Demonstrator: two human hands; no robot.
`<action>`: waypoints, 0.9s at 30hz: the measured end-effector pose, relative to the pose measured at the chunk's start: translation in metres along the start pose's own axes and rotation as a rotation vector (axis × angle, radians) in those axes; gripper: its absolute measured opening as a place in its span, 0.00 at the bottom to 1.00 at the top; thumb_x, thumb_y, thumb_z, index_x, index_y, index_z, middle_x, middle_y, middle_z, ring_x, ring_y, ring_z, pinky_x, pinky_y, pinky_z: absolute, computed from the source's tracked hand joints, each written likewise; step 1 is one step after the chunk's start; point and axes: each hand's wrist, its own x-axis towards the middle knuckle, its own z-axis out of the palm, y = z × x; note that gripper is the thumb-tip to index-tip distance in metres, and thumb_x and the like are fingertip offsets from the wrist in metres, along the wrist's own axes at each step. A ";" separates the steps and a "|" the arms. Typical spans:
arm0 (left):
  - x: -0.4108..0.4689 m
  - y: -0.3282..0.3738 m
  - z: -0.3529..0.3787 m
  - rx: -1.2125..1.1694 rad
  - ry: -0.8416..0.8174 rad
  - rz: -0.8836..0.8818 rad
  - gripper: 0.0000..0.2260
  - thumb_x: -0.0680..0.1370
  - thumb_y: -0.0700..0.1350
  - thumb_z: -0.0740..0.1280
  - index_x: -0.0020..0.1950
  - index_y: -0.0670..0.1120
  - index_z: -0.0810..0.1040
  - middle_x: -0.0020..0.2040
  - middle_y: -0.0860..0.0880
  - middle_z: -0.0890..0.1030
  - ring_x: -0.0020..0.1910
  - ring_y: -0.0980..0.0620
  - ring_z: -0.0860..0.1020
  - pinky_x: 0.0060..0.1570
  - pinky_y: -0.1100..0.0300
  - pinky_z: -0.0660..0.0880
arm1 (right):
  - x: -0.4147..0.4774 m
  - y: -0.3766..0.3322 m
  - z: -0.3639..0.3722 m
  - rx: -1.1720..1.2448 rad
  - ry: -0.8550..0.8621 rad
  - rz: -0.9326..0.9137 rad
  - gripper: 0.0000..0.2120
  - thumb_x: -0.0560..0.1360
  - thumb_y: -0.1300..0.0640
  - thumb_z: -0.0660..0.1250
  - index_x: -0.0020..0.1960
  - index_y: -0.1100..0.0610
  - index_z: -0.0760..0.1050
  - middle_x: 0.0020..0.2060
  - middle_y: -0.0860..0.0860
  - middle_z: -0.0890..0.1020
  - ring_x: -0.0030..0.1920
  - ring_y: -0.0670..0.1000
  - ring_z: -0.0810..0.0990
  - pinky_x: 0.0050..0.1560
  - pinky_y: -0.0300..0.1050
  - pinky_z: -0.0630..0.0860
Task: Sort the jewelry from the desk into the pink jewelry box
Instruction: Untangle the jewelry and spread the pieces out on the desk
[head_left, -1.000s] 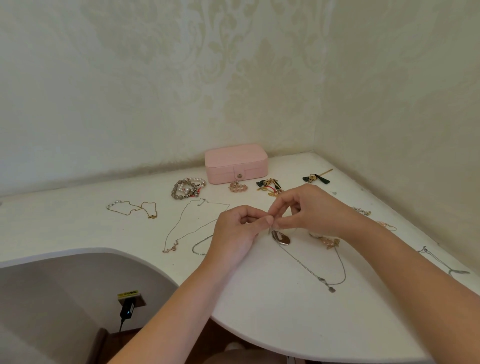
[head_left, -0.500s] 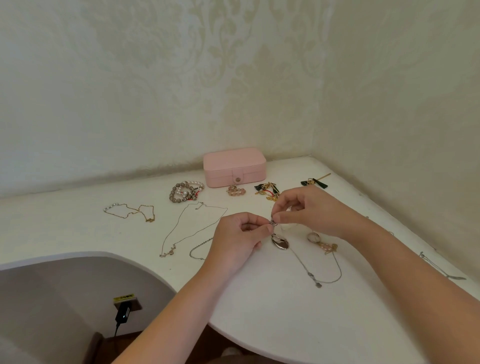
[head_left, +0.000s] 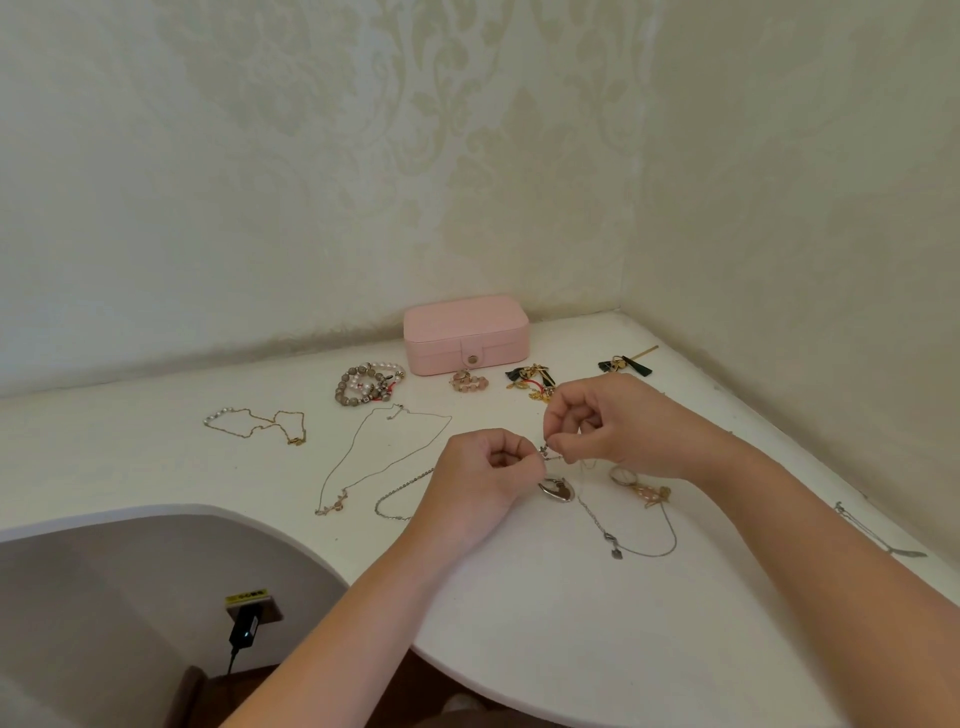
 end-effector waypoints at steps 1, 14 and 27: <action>0.000 0.000 0.000 -0.002 0.001 0.002 0.06 0.71 0.38 0.69 0.35 0.46 0.79 0.27 0.54 0.74 0.23 0.61 0.66 0.25 0.72 0.62 | 0.000 0.000 -0.001 -0.012 0.006 -0.001 0.03 0.71 0.64 0.69 0.42 0.58 0.78 0.29 0.47 0.79 0.24 0.41 0.69 0.27 0.28 0.63; 0.003 -0.001 0.000 0.085 0.068 0.022 0.05 0.73 0.42 0.67 0.37 0.47 0.78 0.22 0.58 0.69 0.21 0.61 0.64 0.23 0.70 0.59 | 0.004 0.002 0.005 -0.147 0.110 -0.012 0.05 0.73 0.60 0.68 0.41 0.53 0.80 0.24 0.37 0.74 0.23 0.41 0.68 0.26 0.29 0.63; 0.004 0.000 -0.001 0.002 0.092 -0.053 0.08 0.75 0.45 0.64 0.36 0.48 0.74 0.21 0.58 0.67 0.26 0.56 0.64 0.30 0.60 0.59 | 0.008 0.006 0.008 0.823 -0.076 0.309 0.08 0.78 0.58 0.62 0.42 0.61 0.75 0.38 0.49 0.82 0.23 0.42 0.62 0.21 0.31 0.57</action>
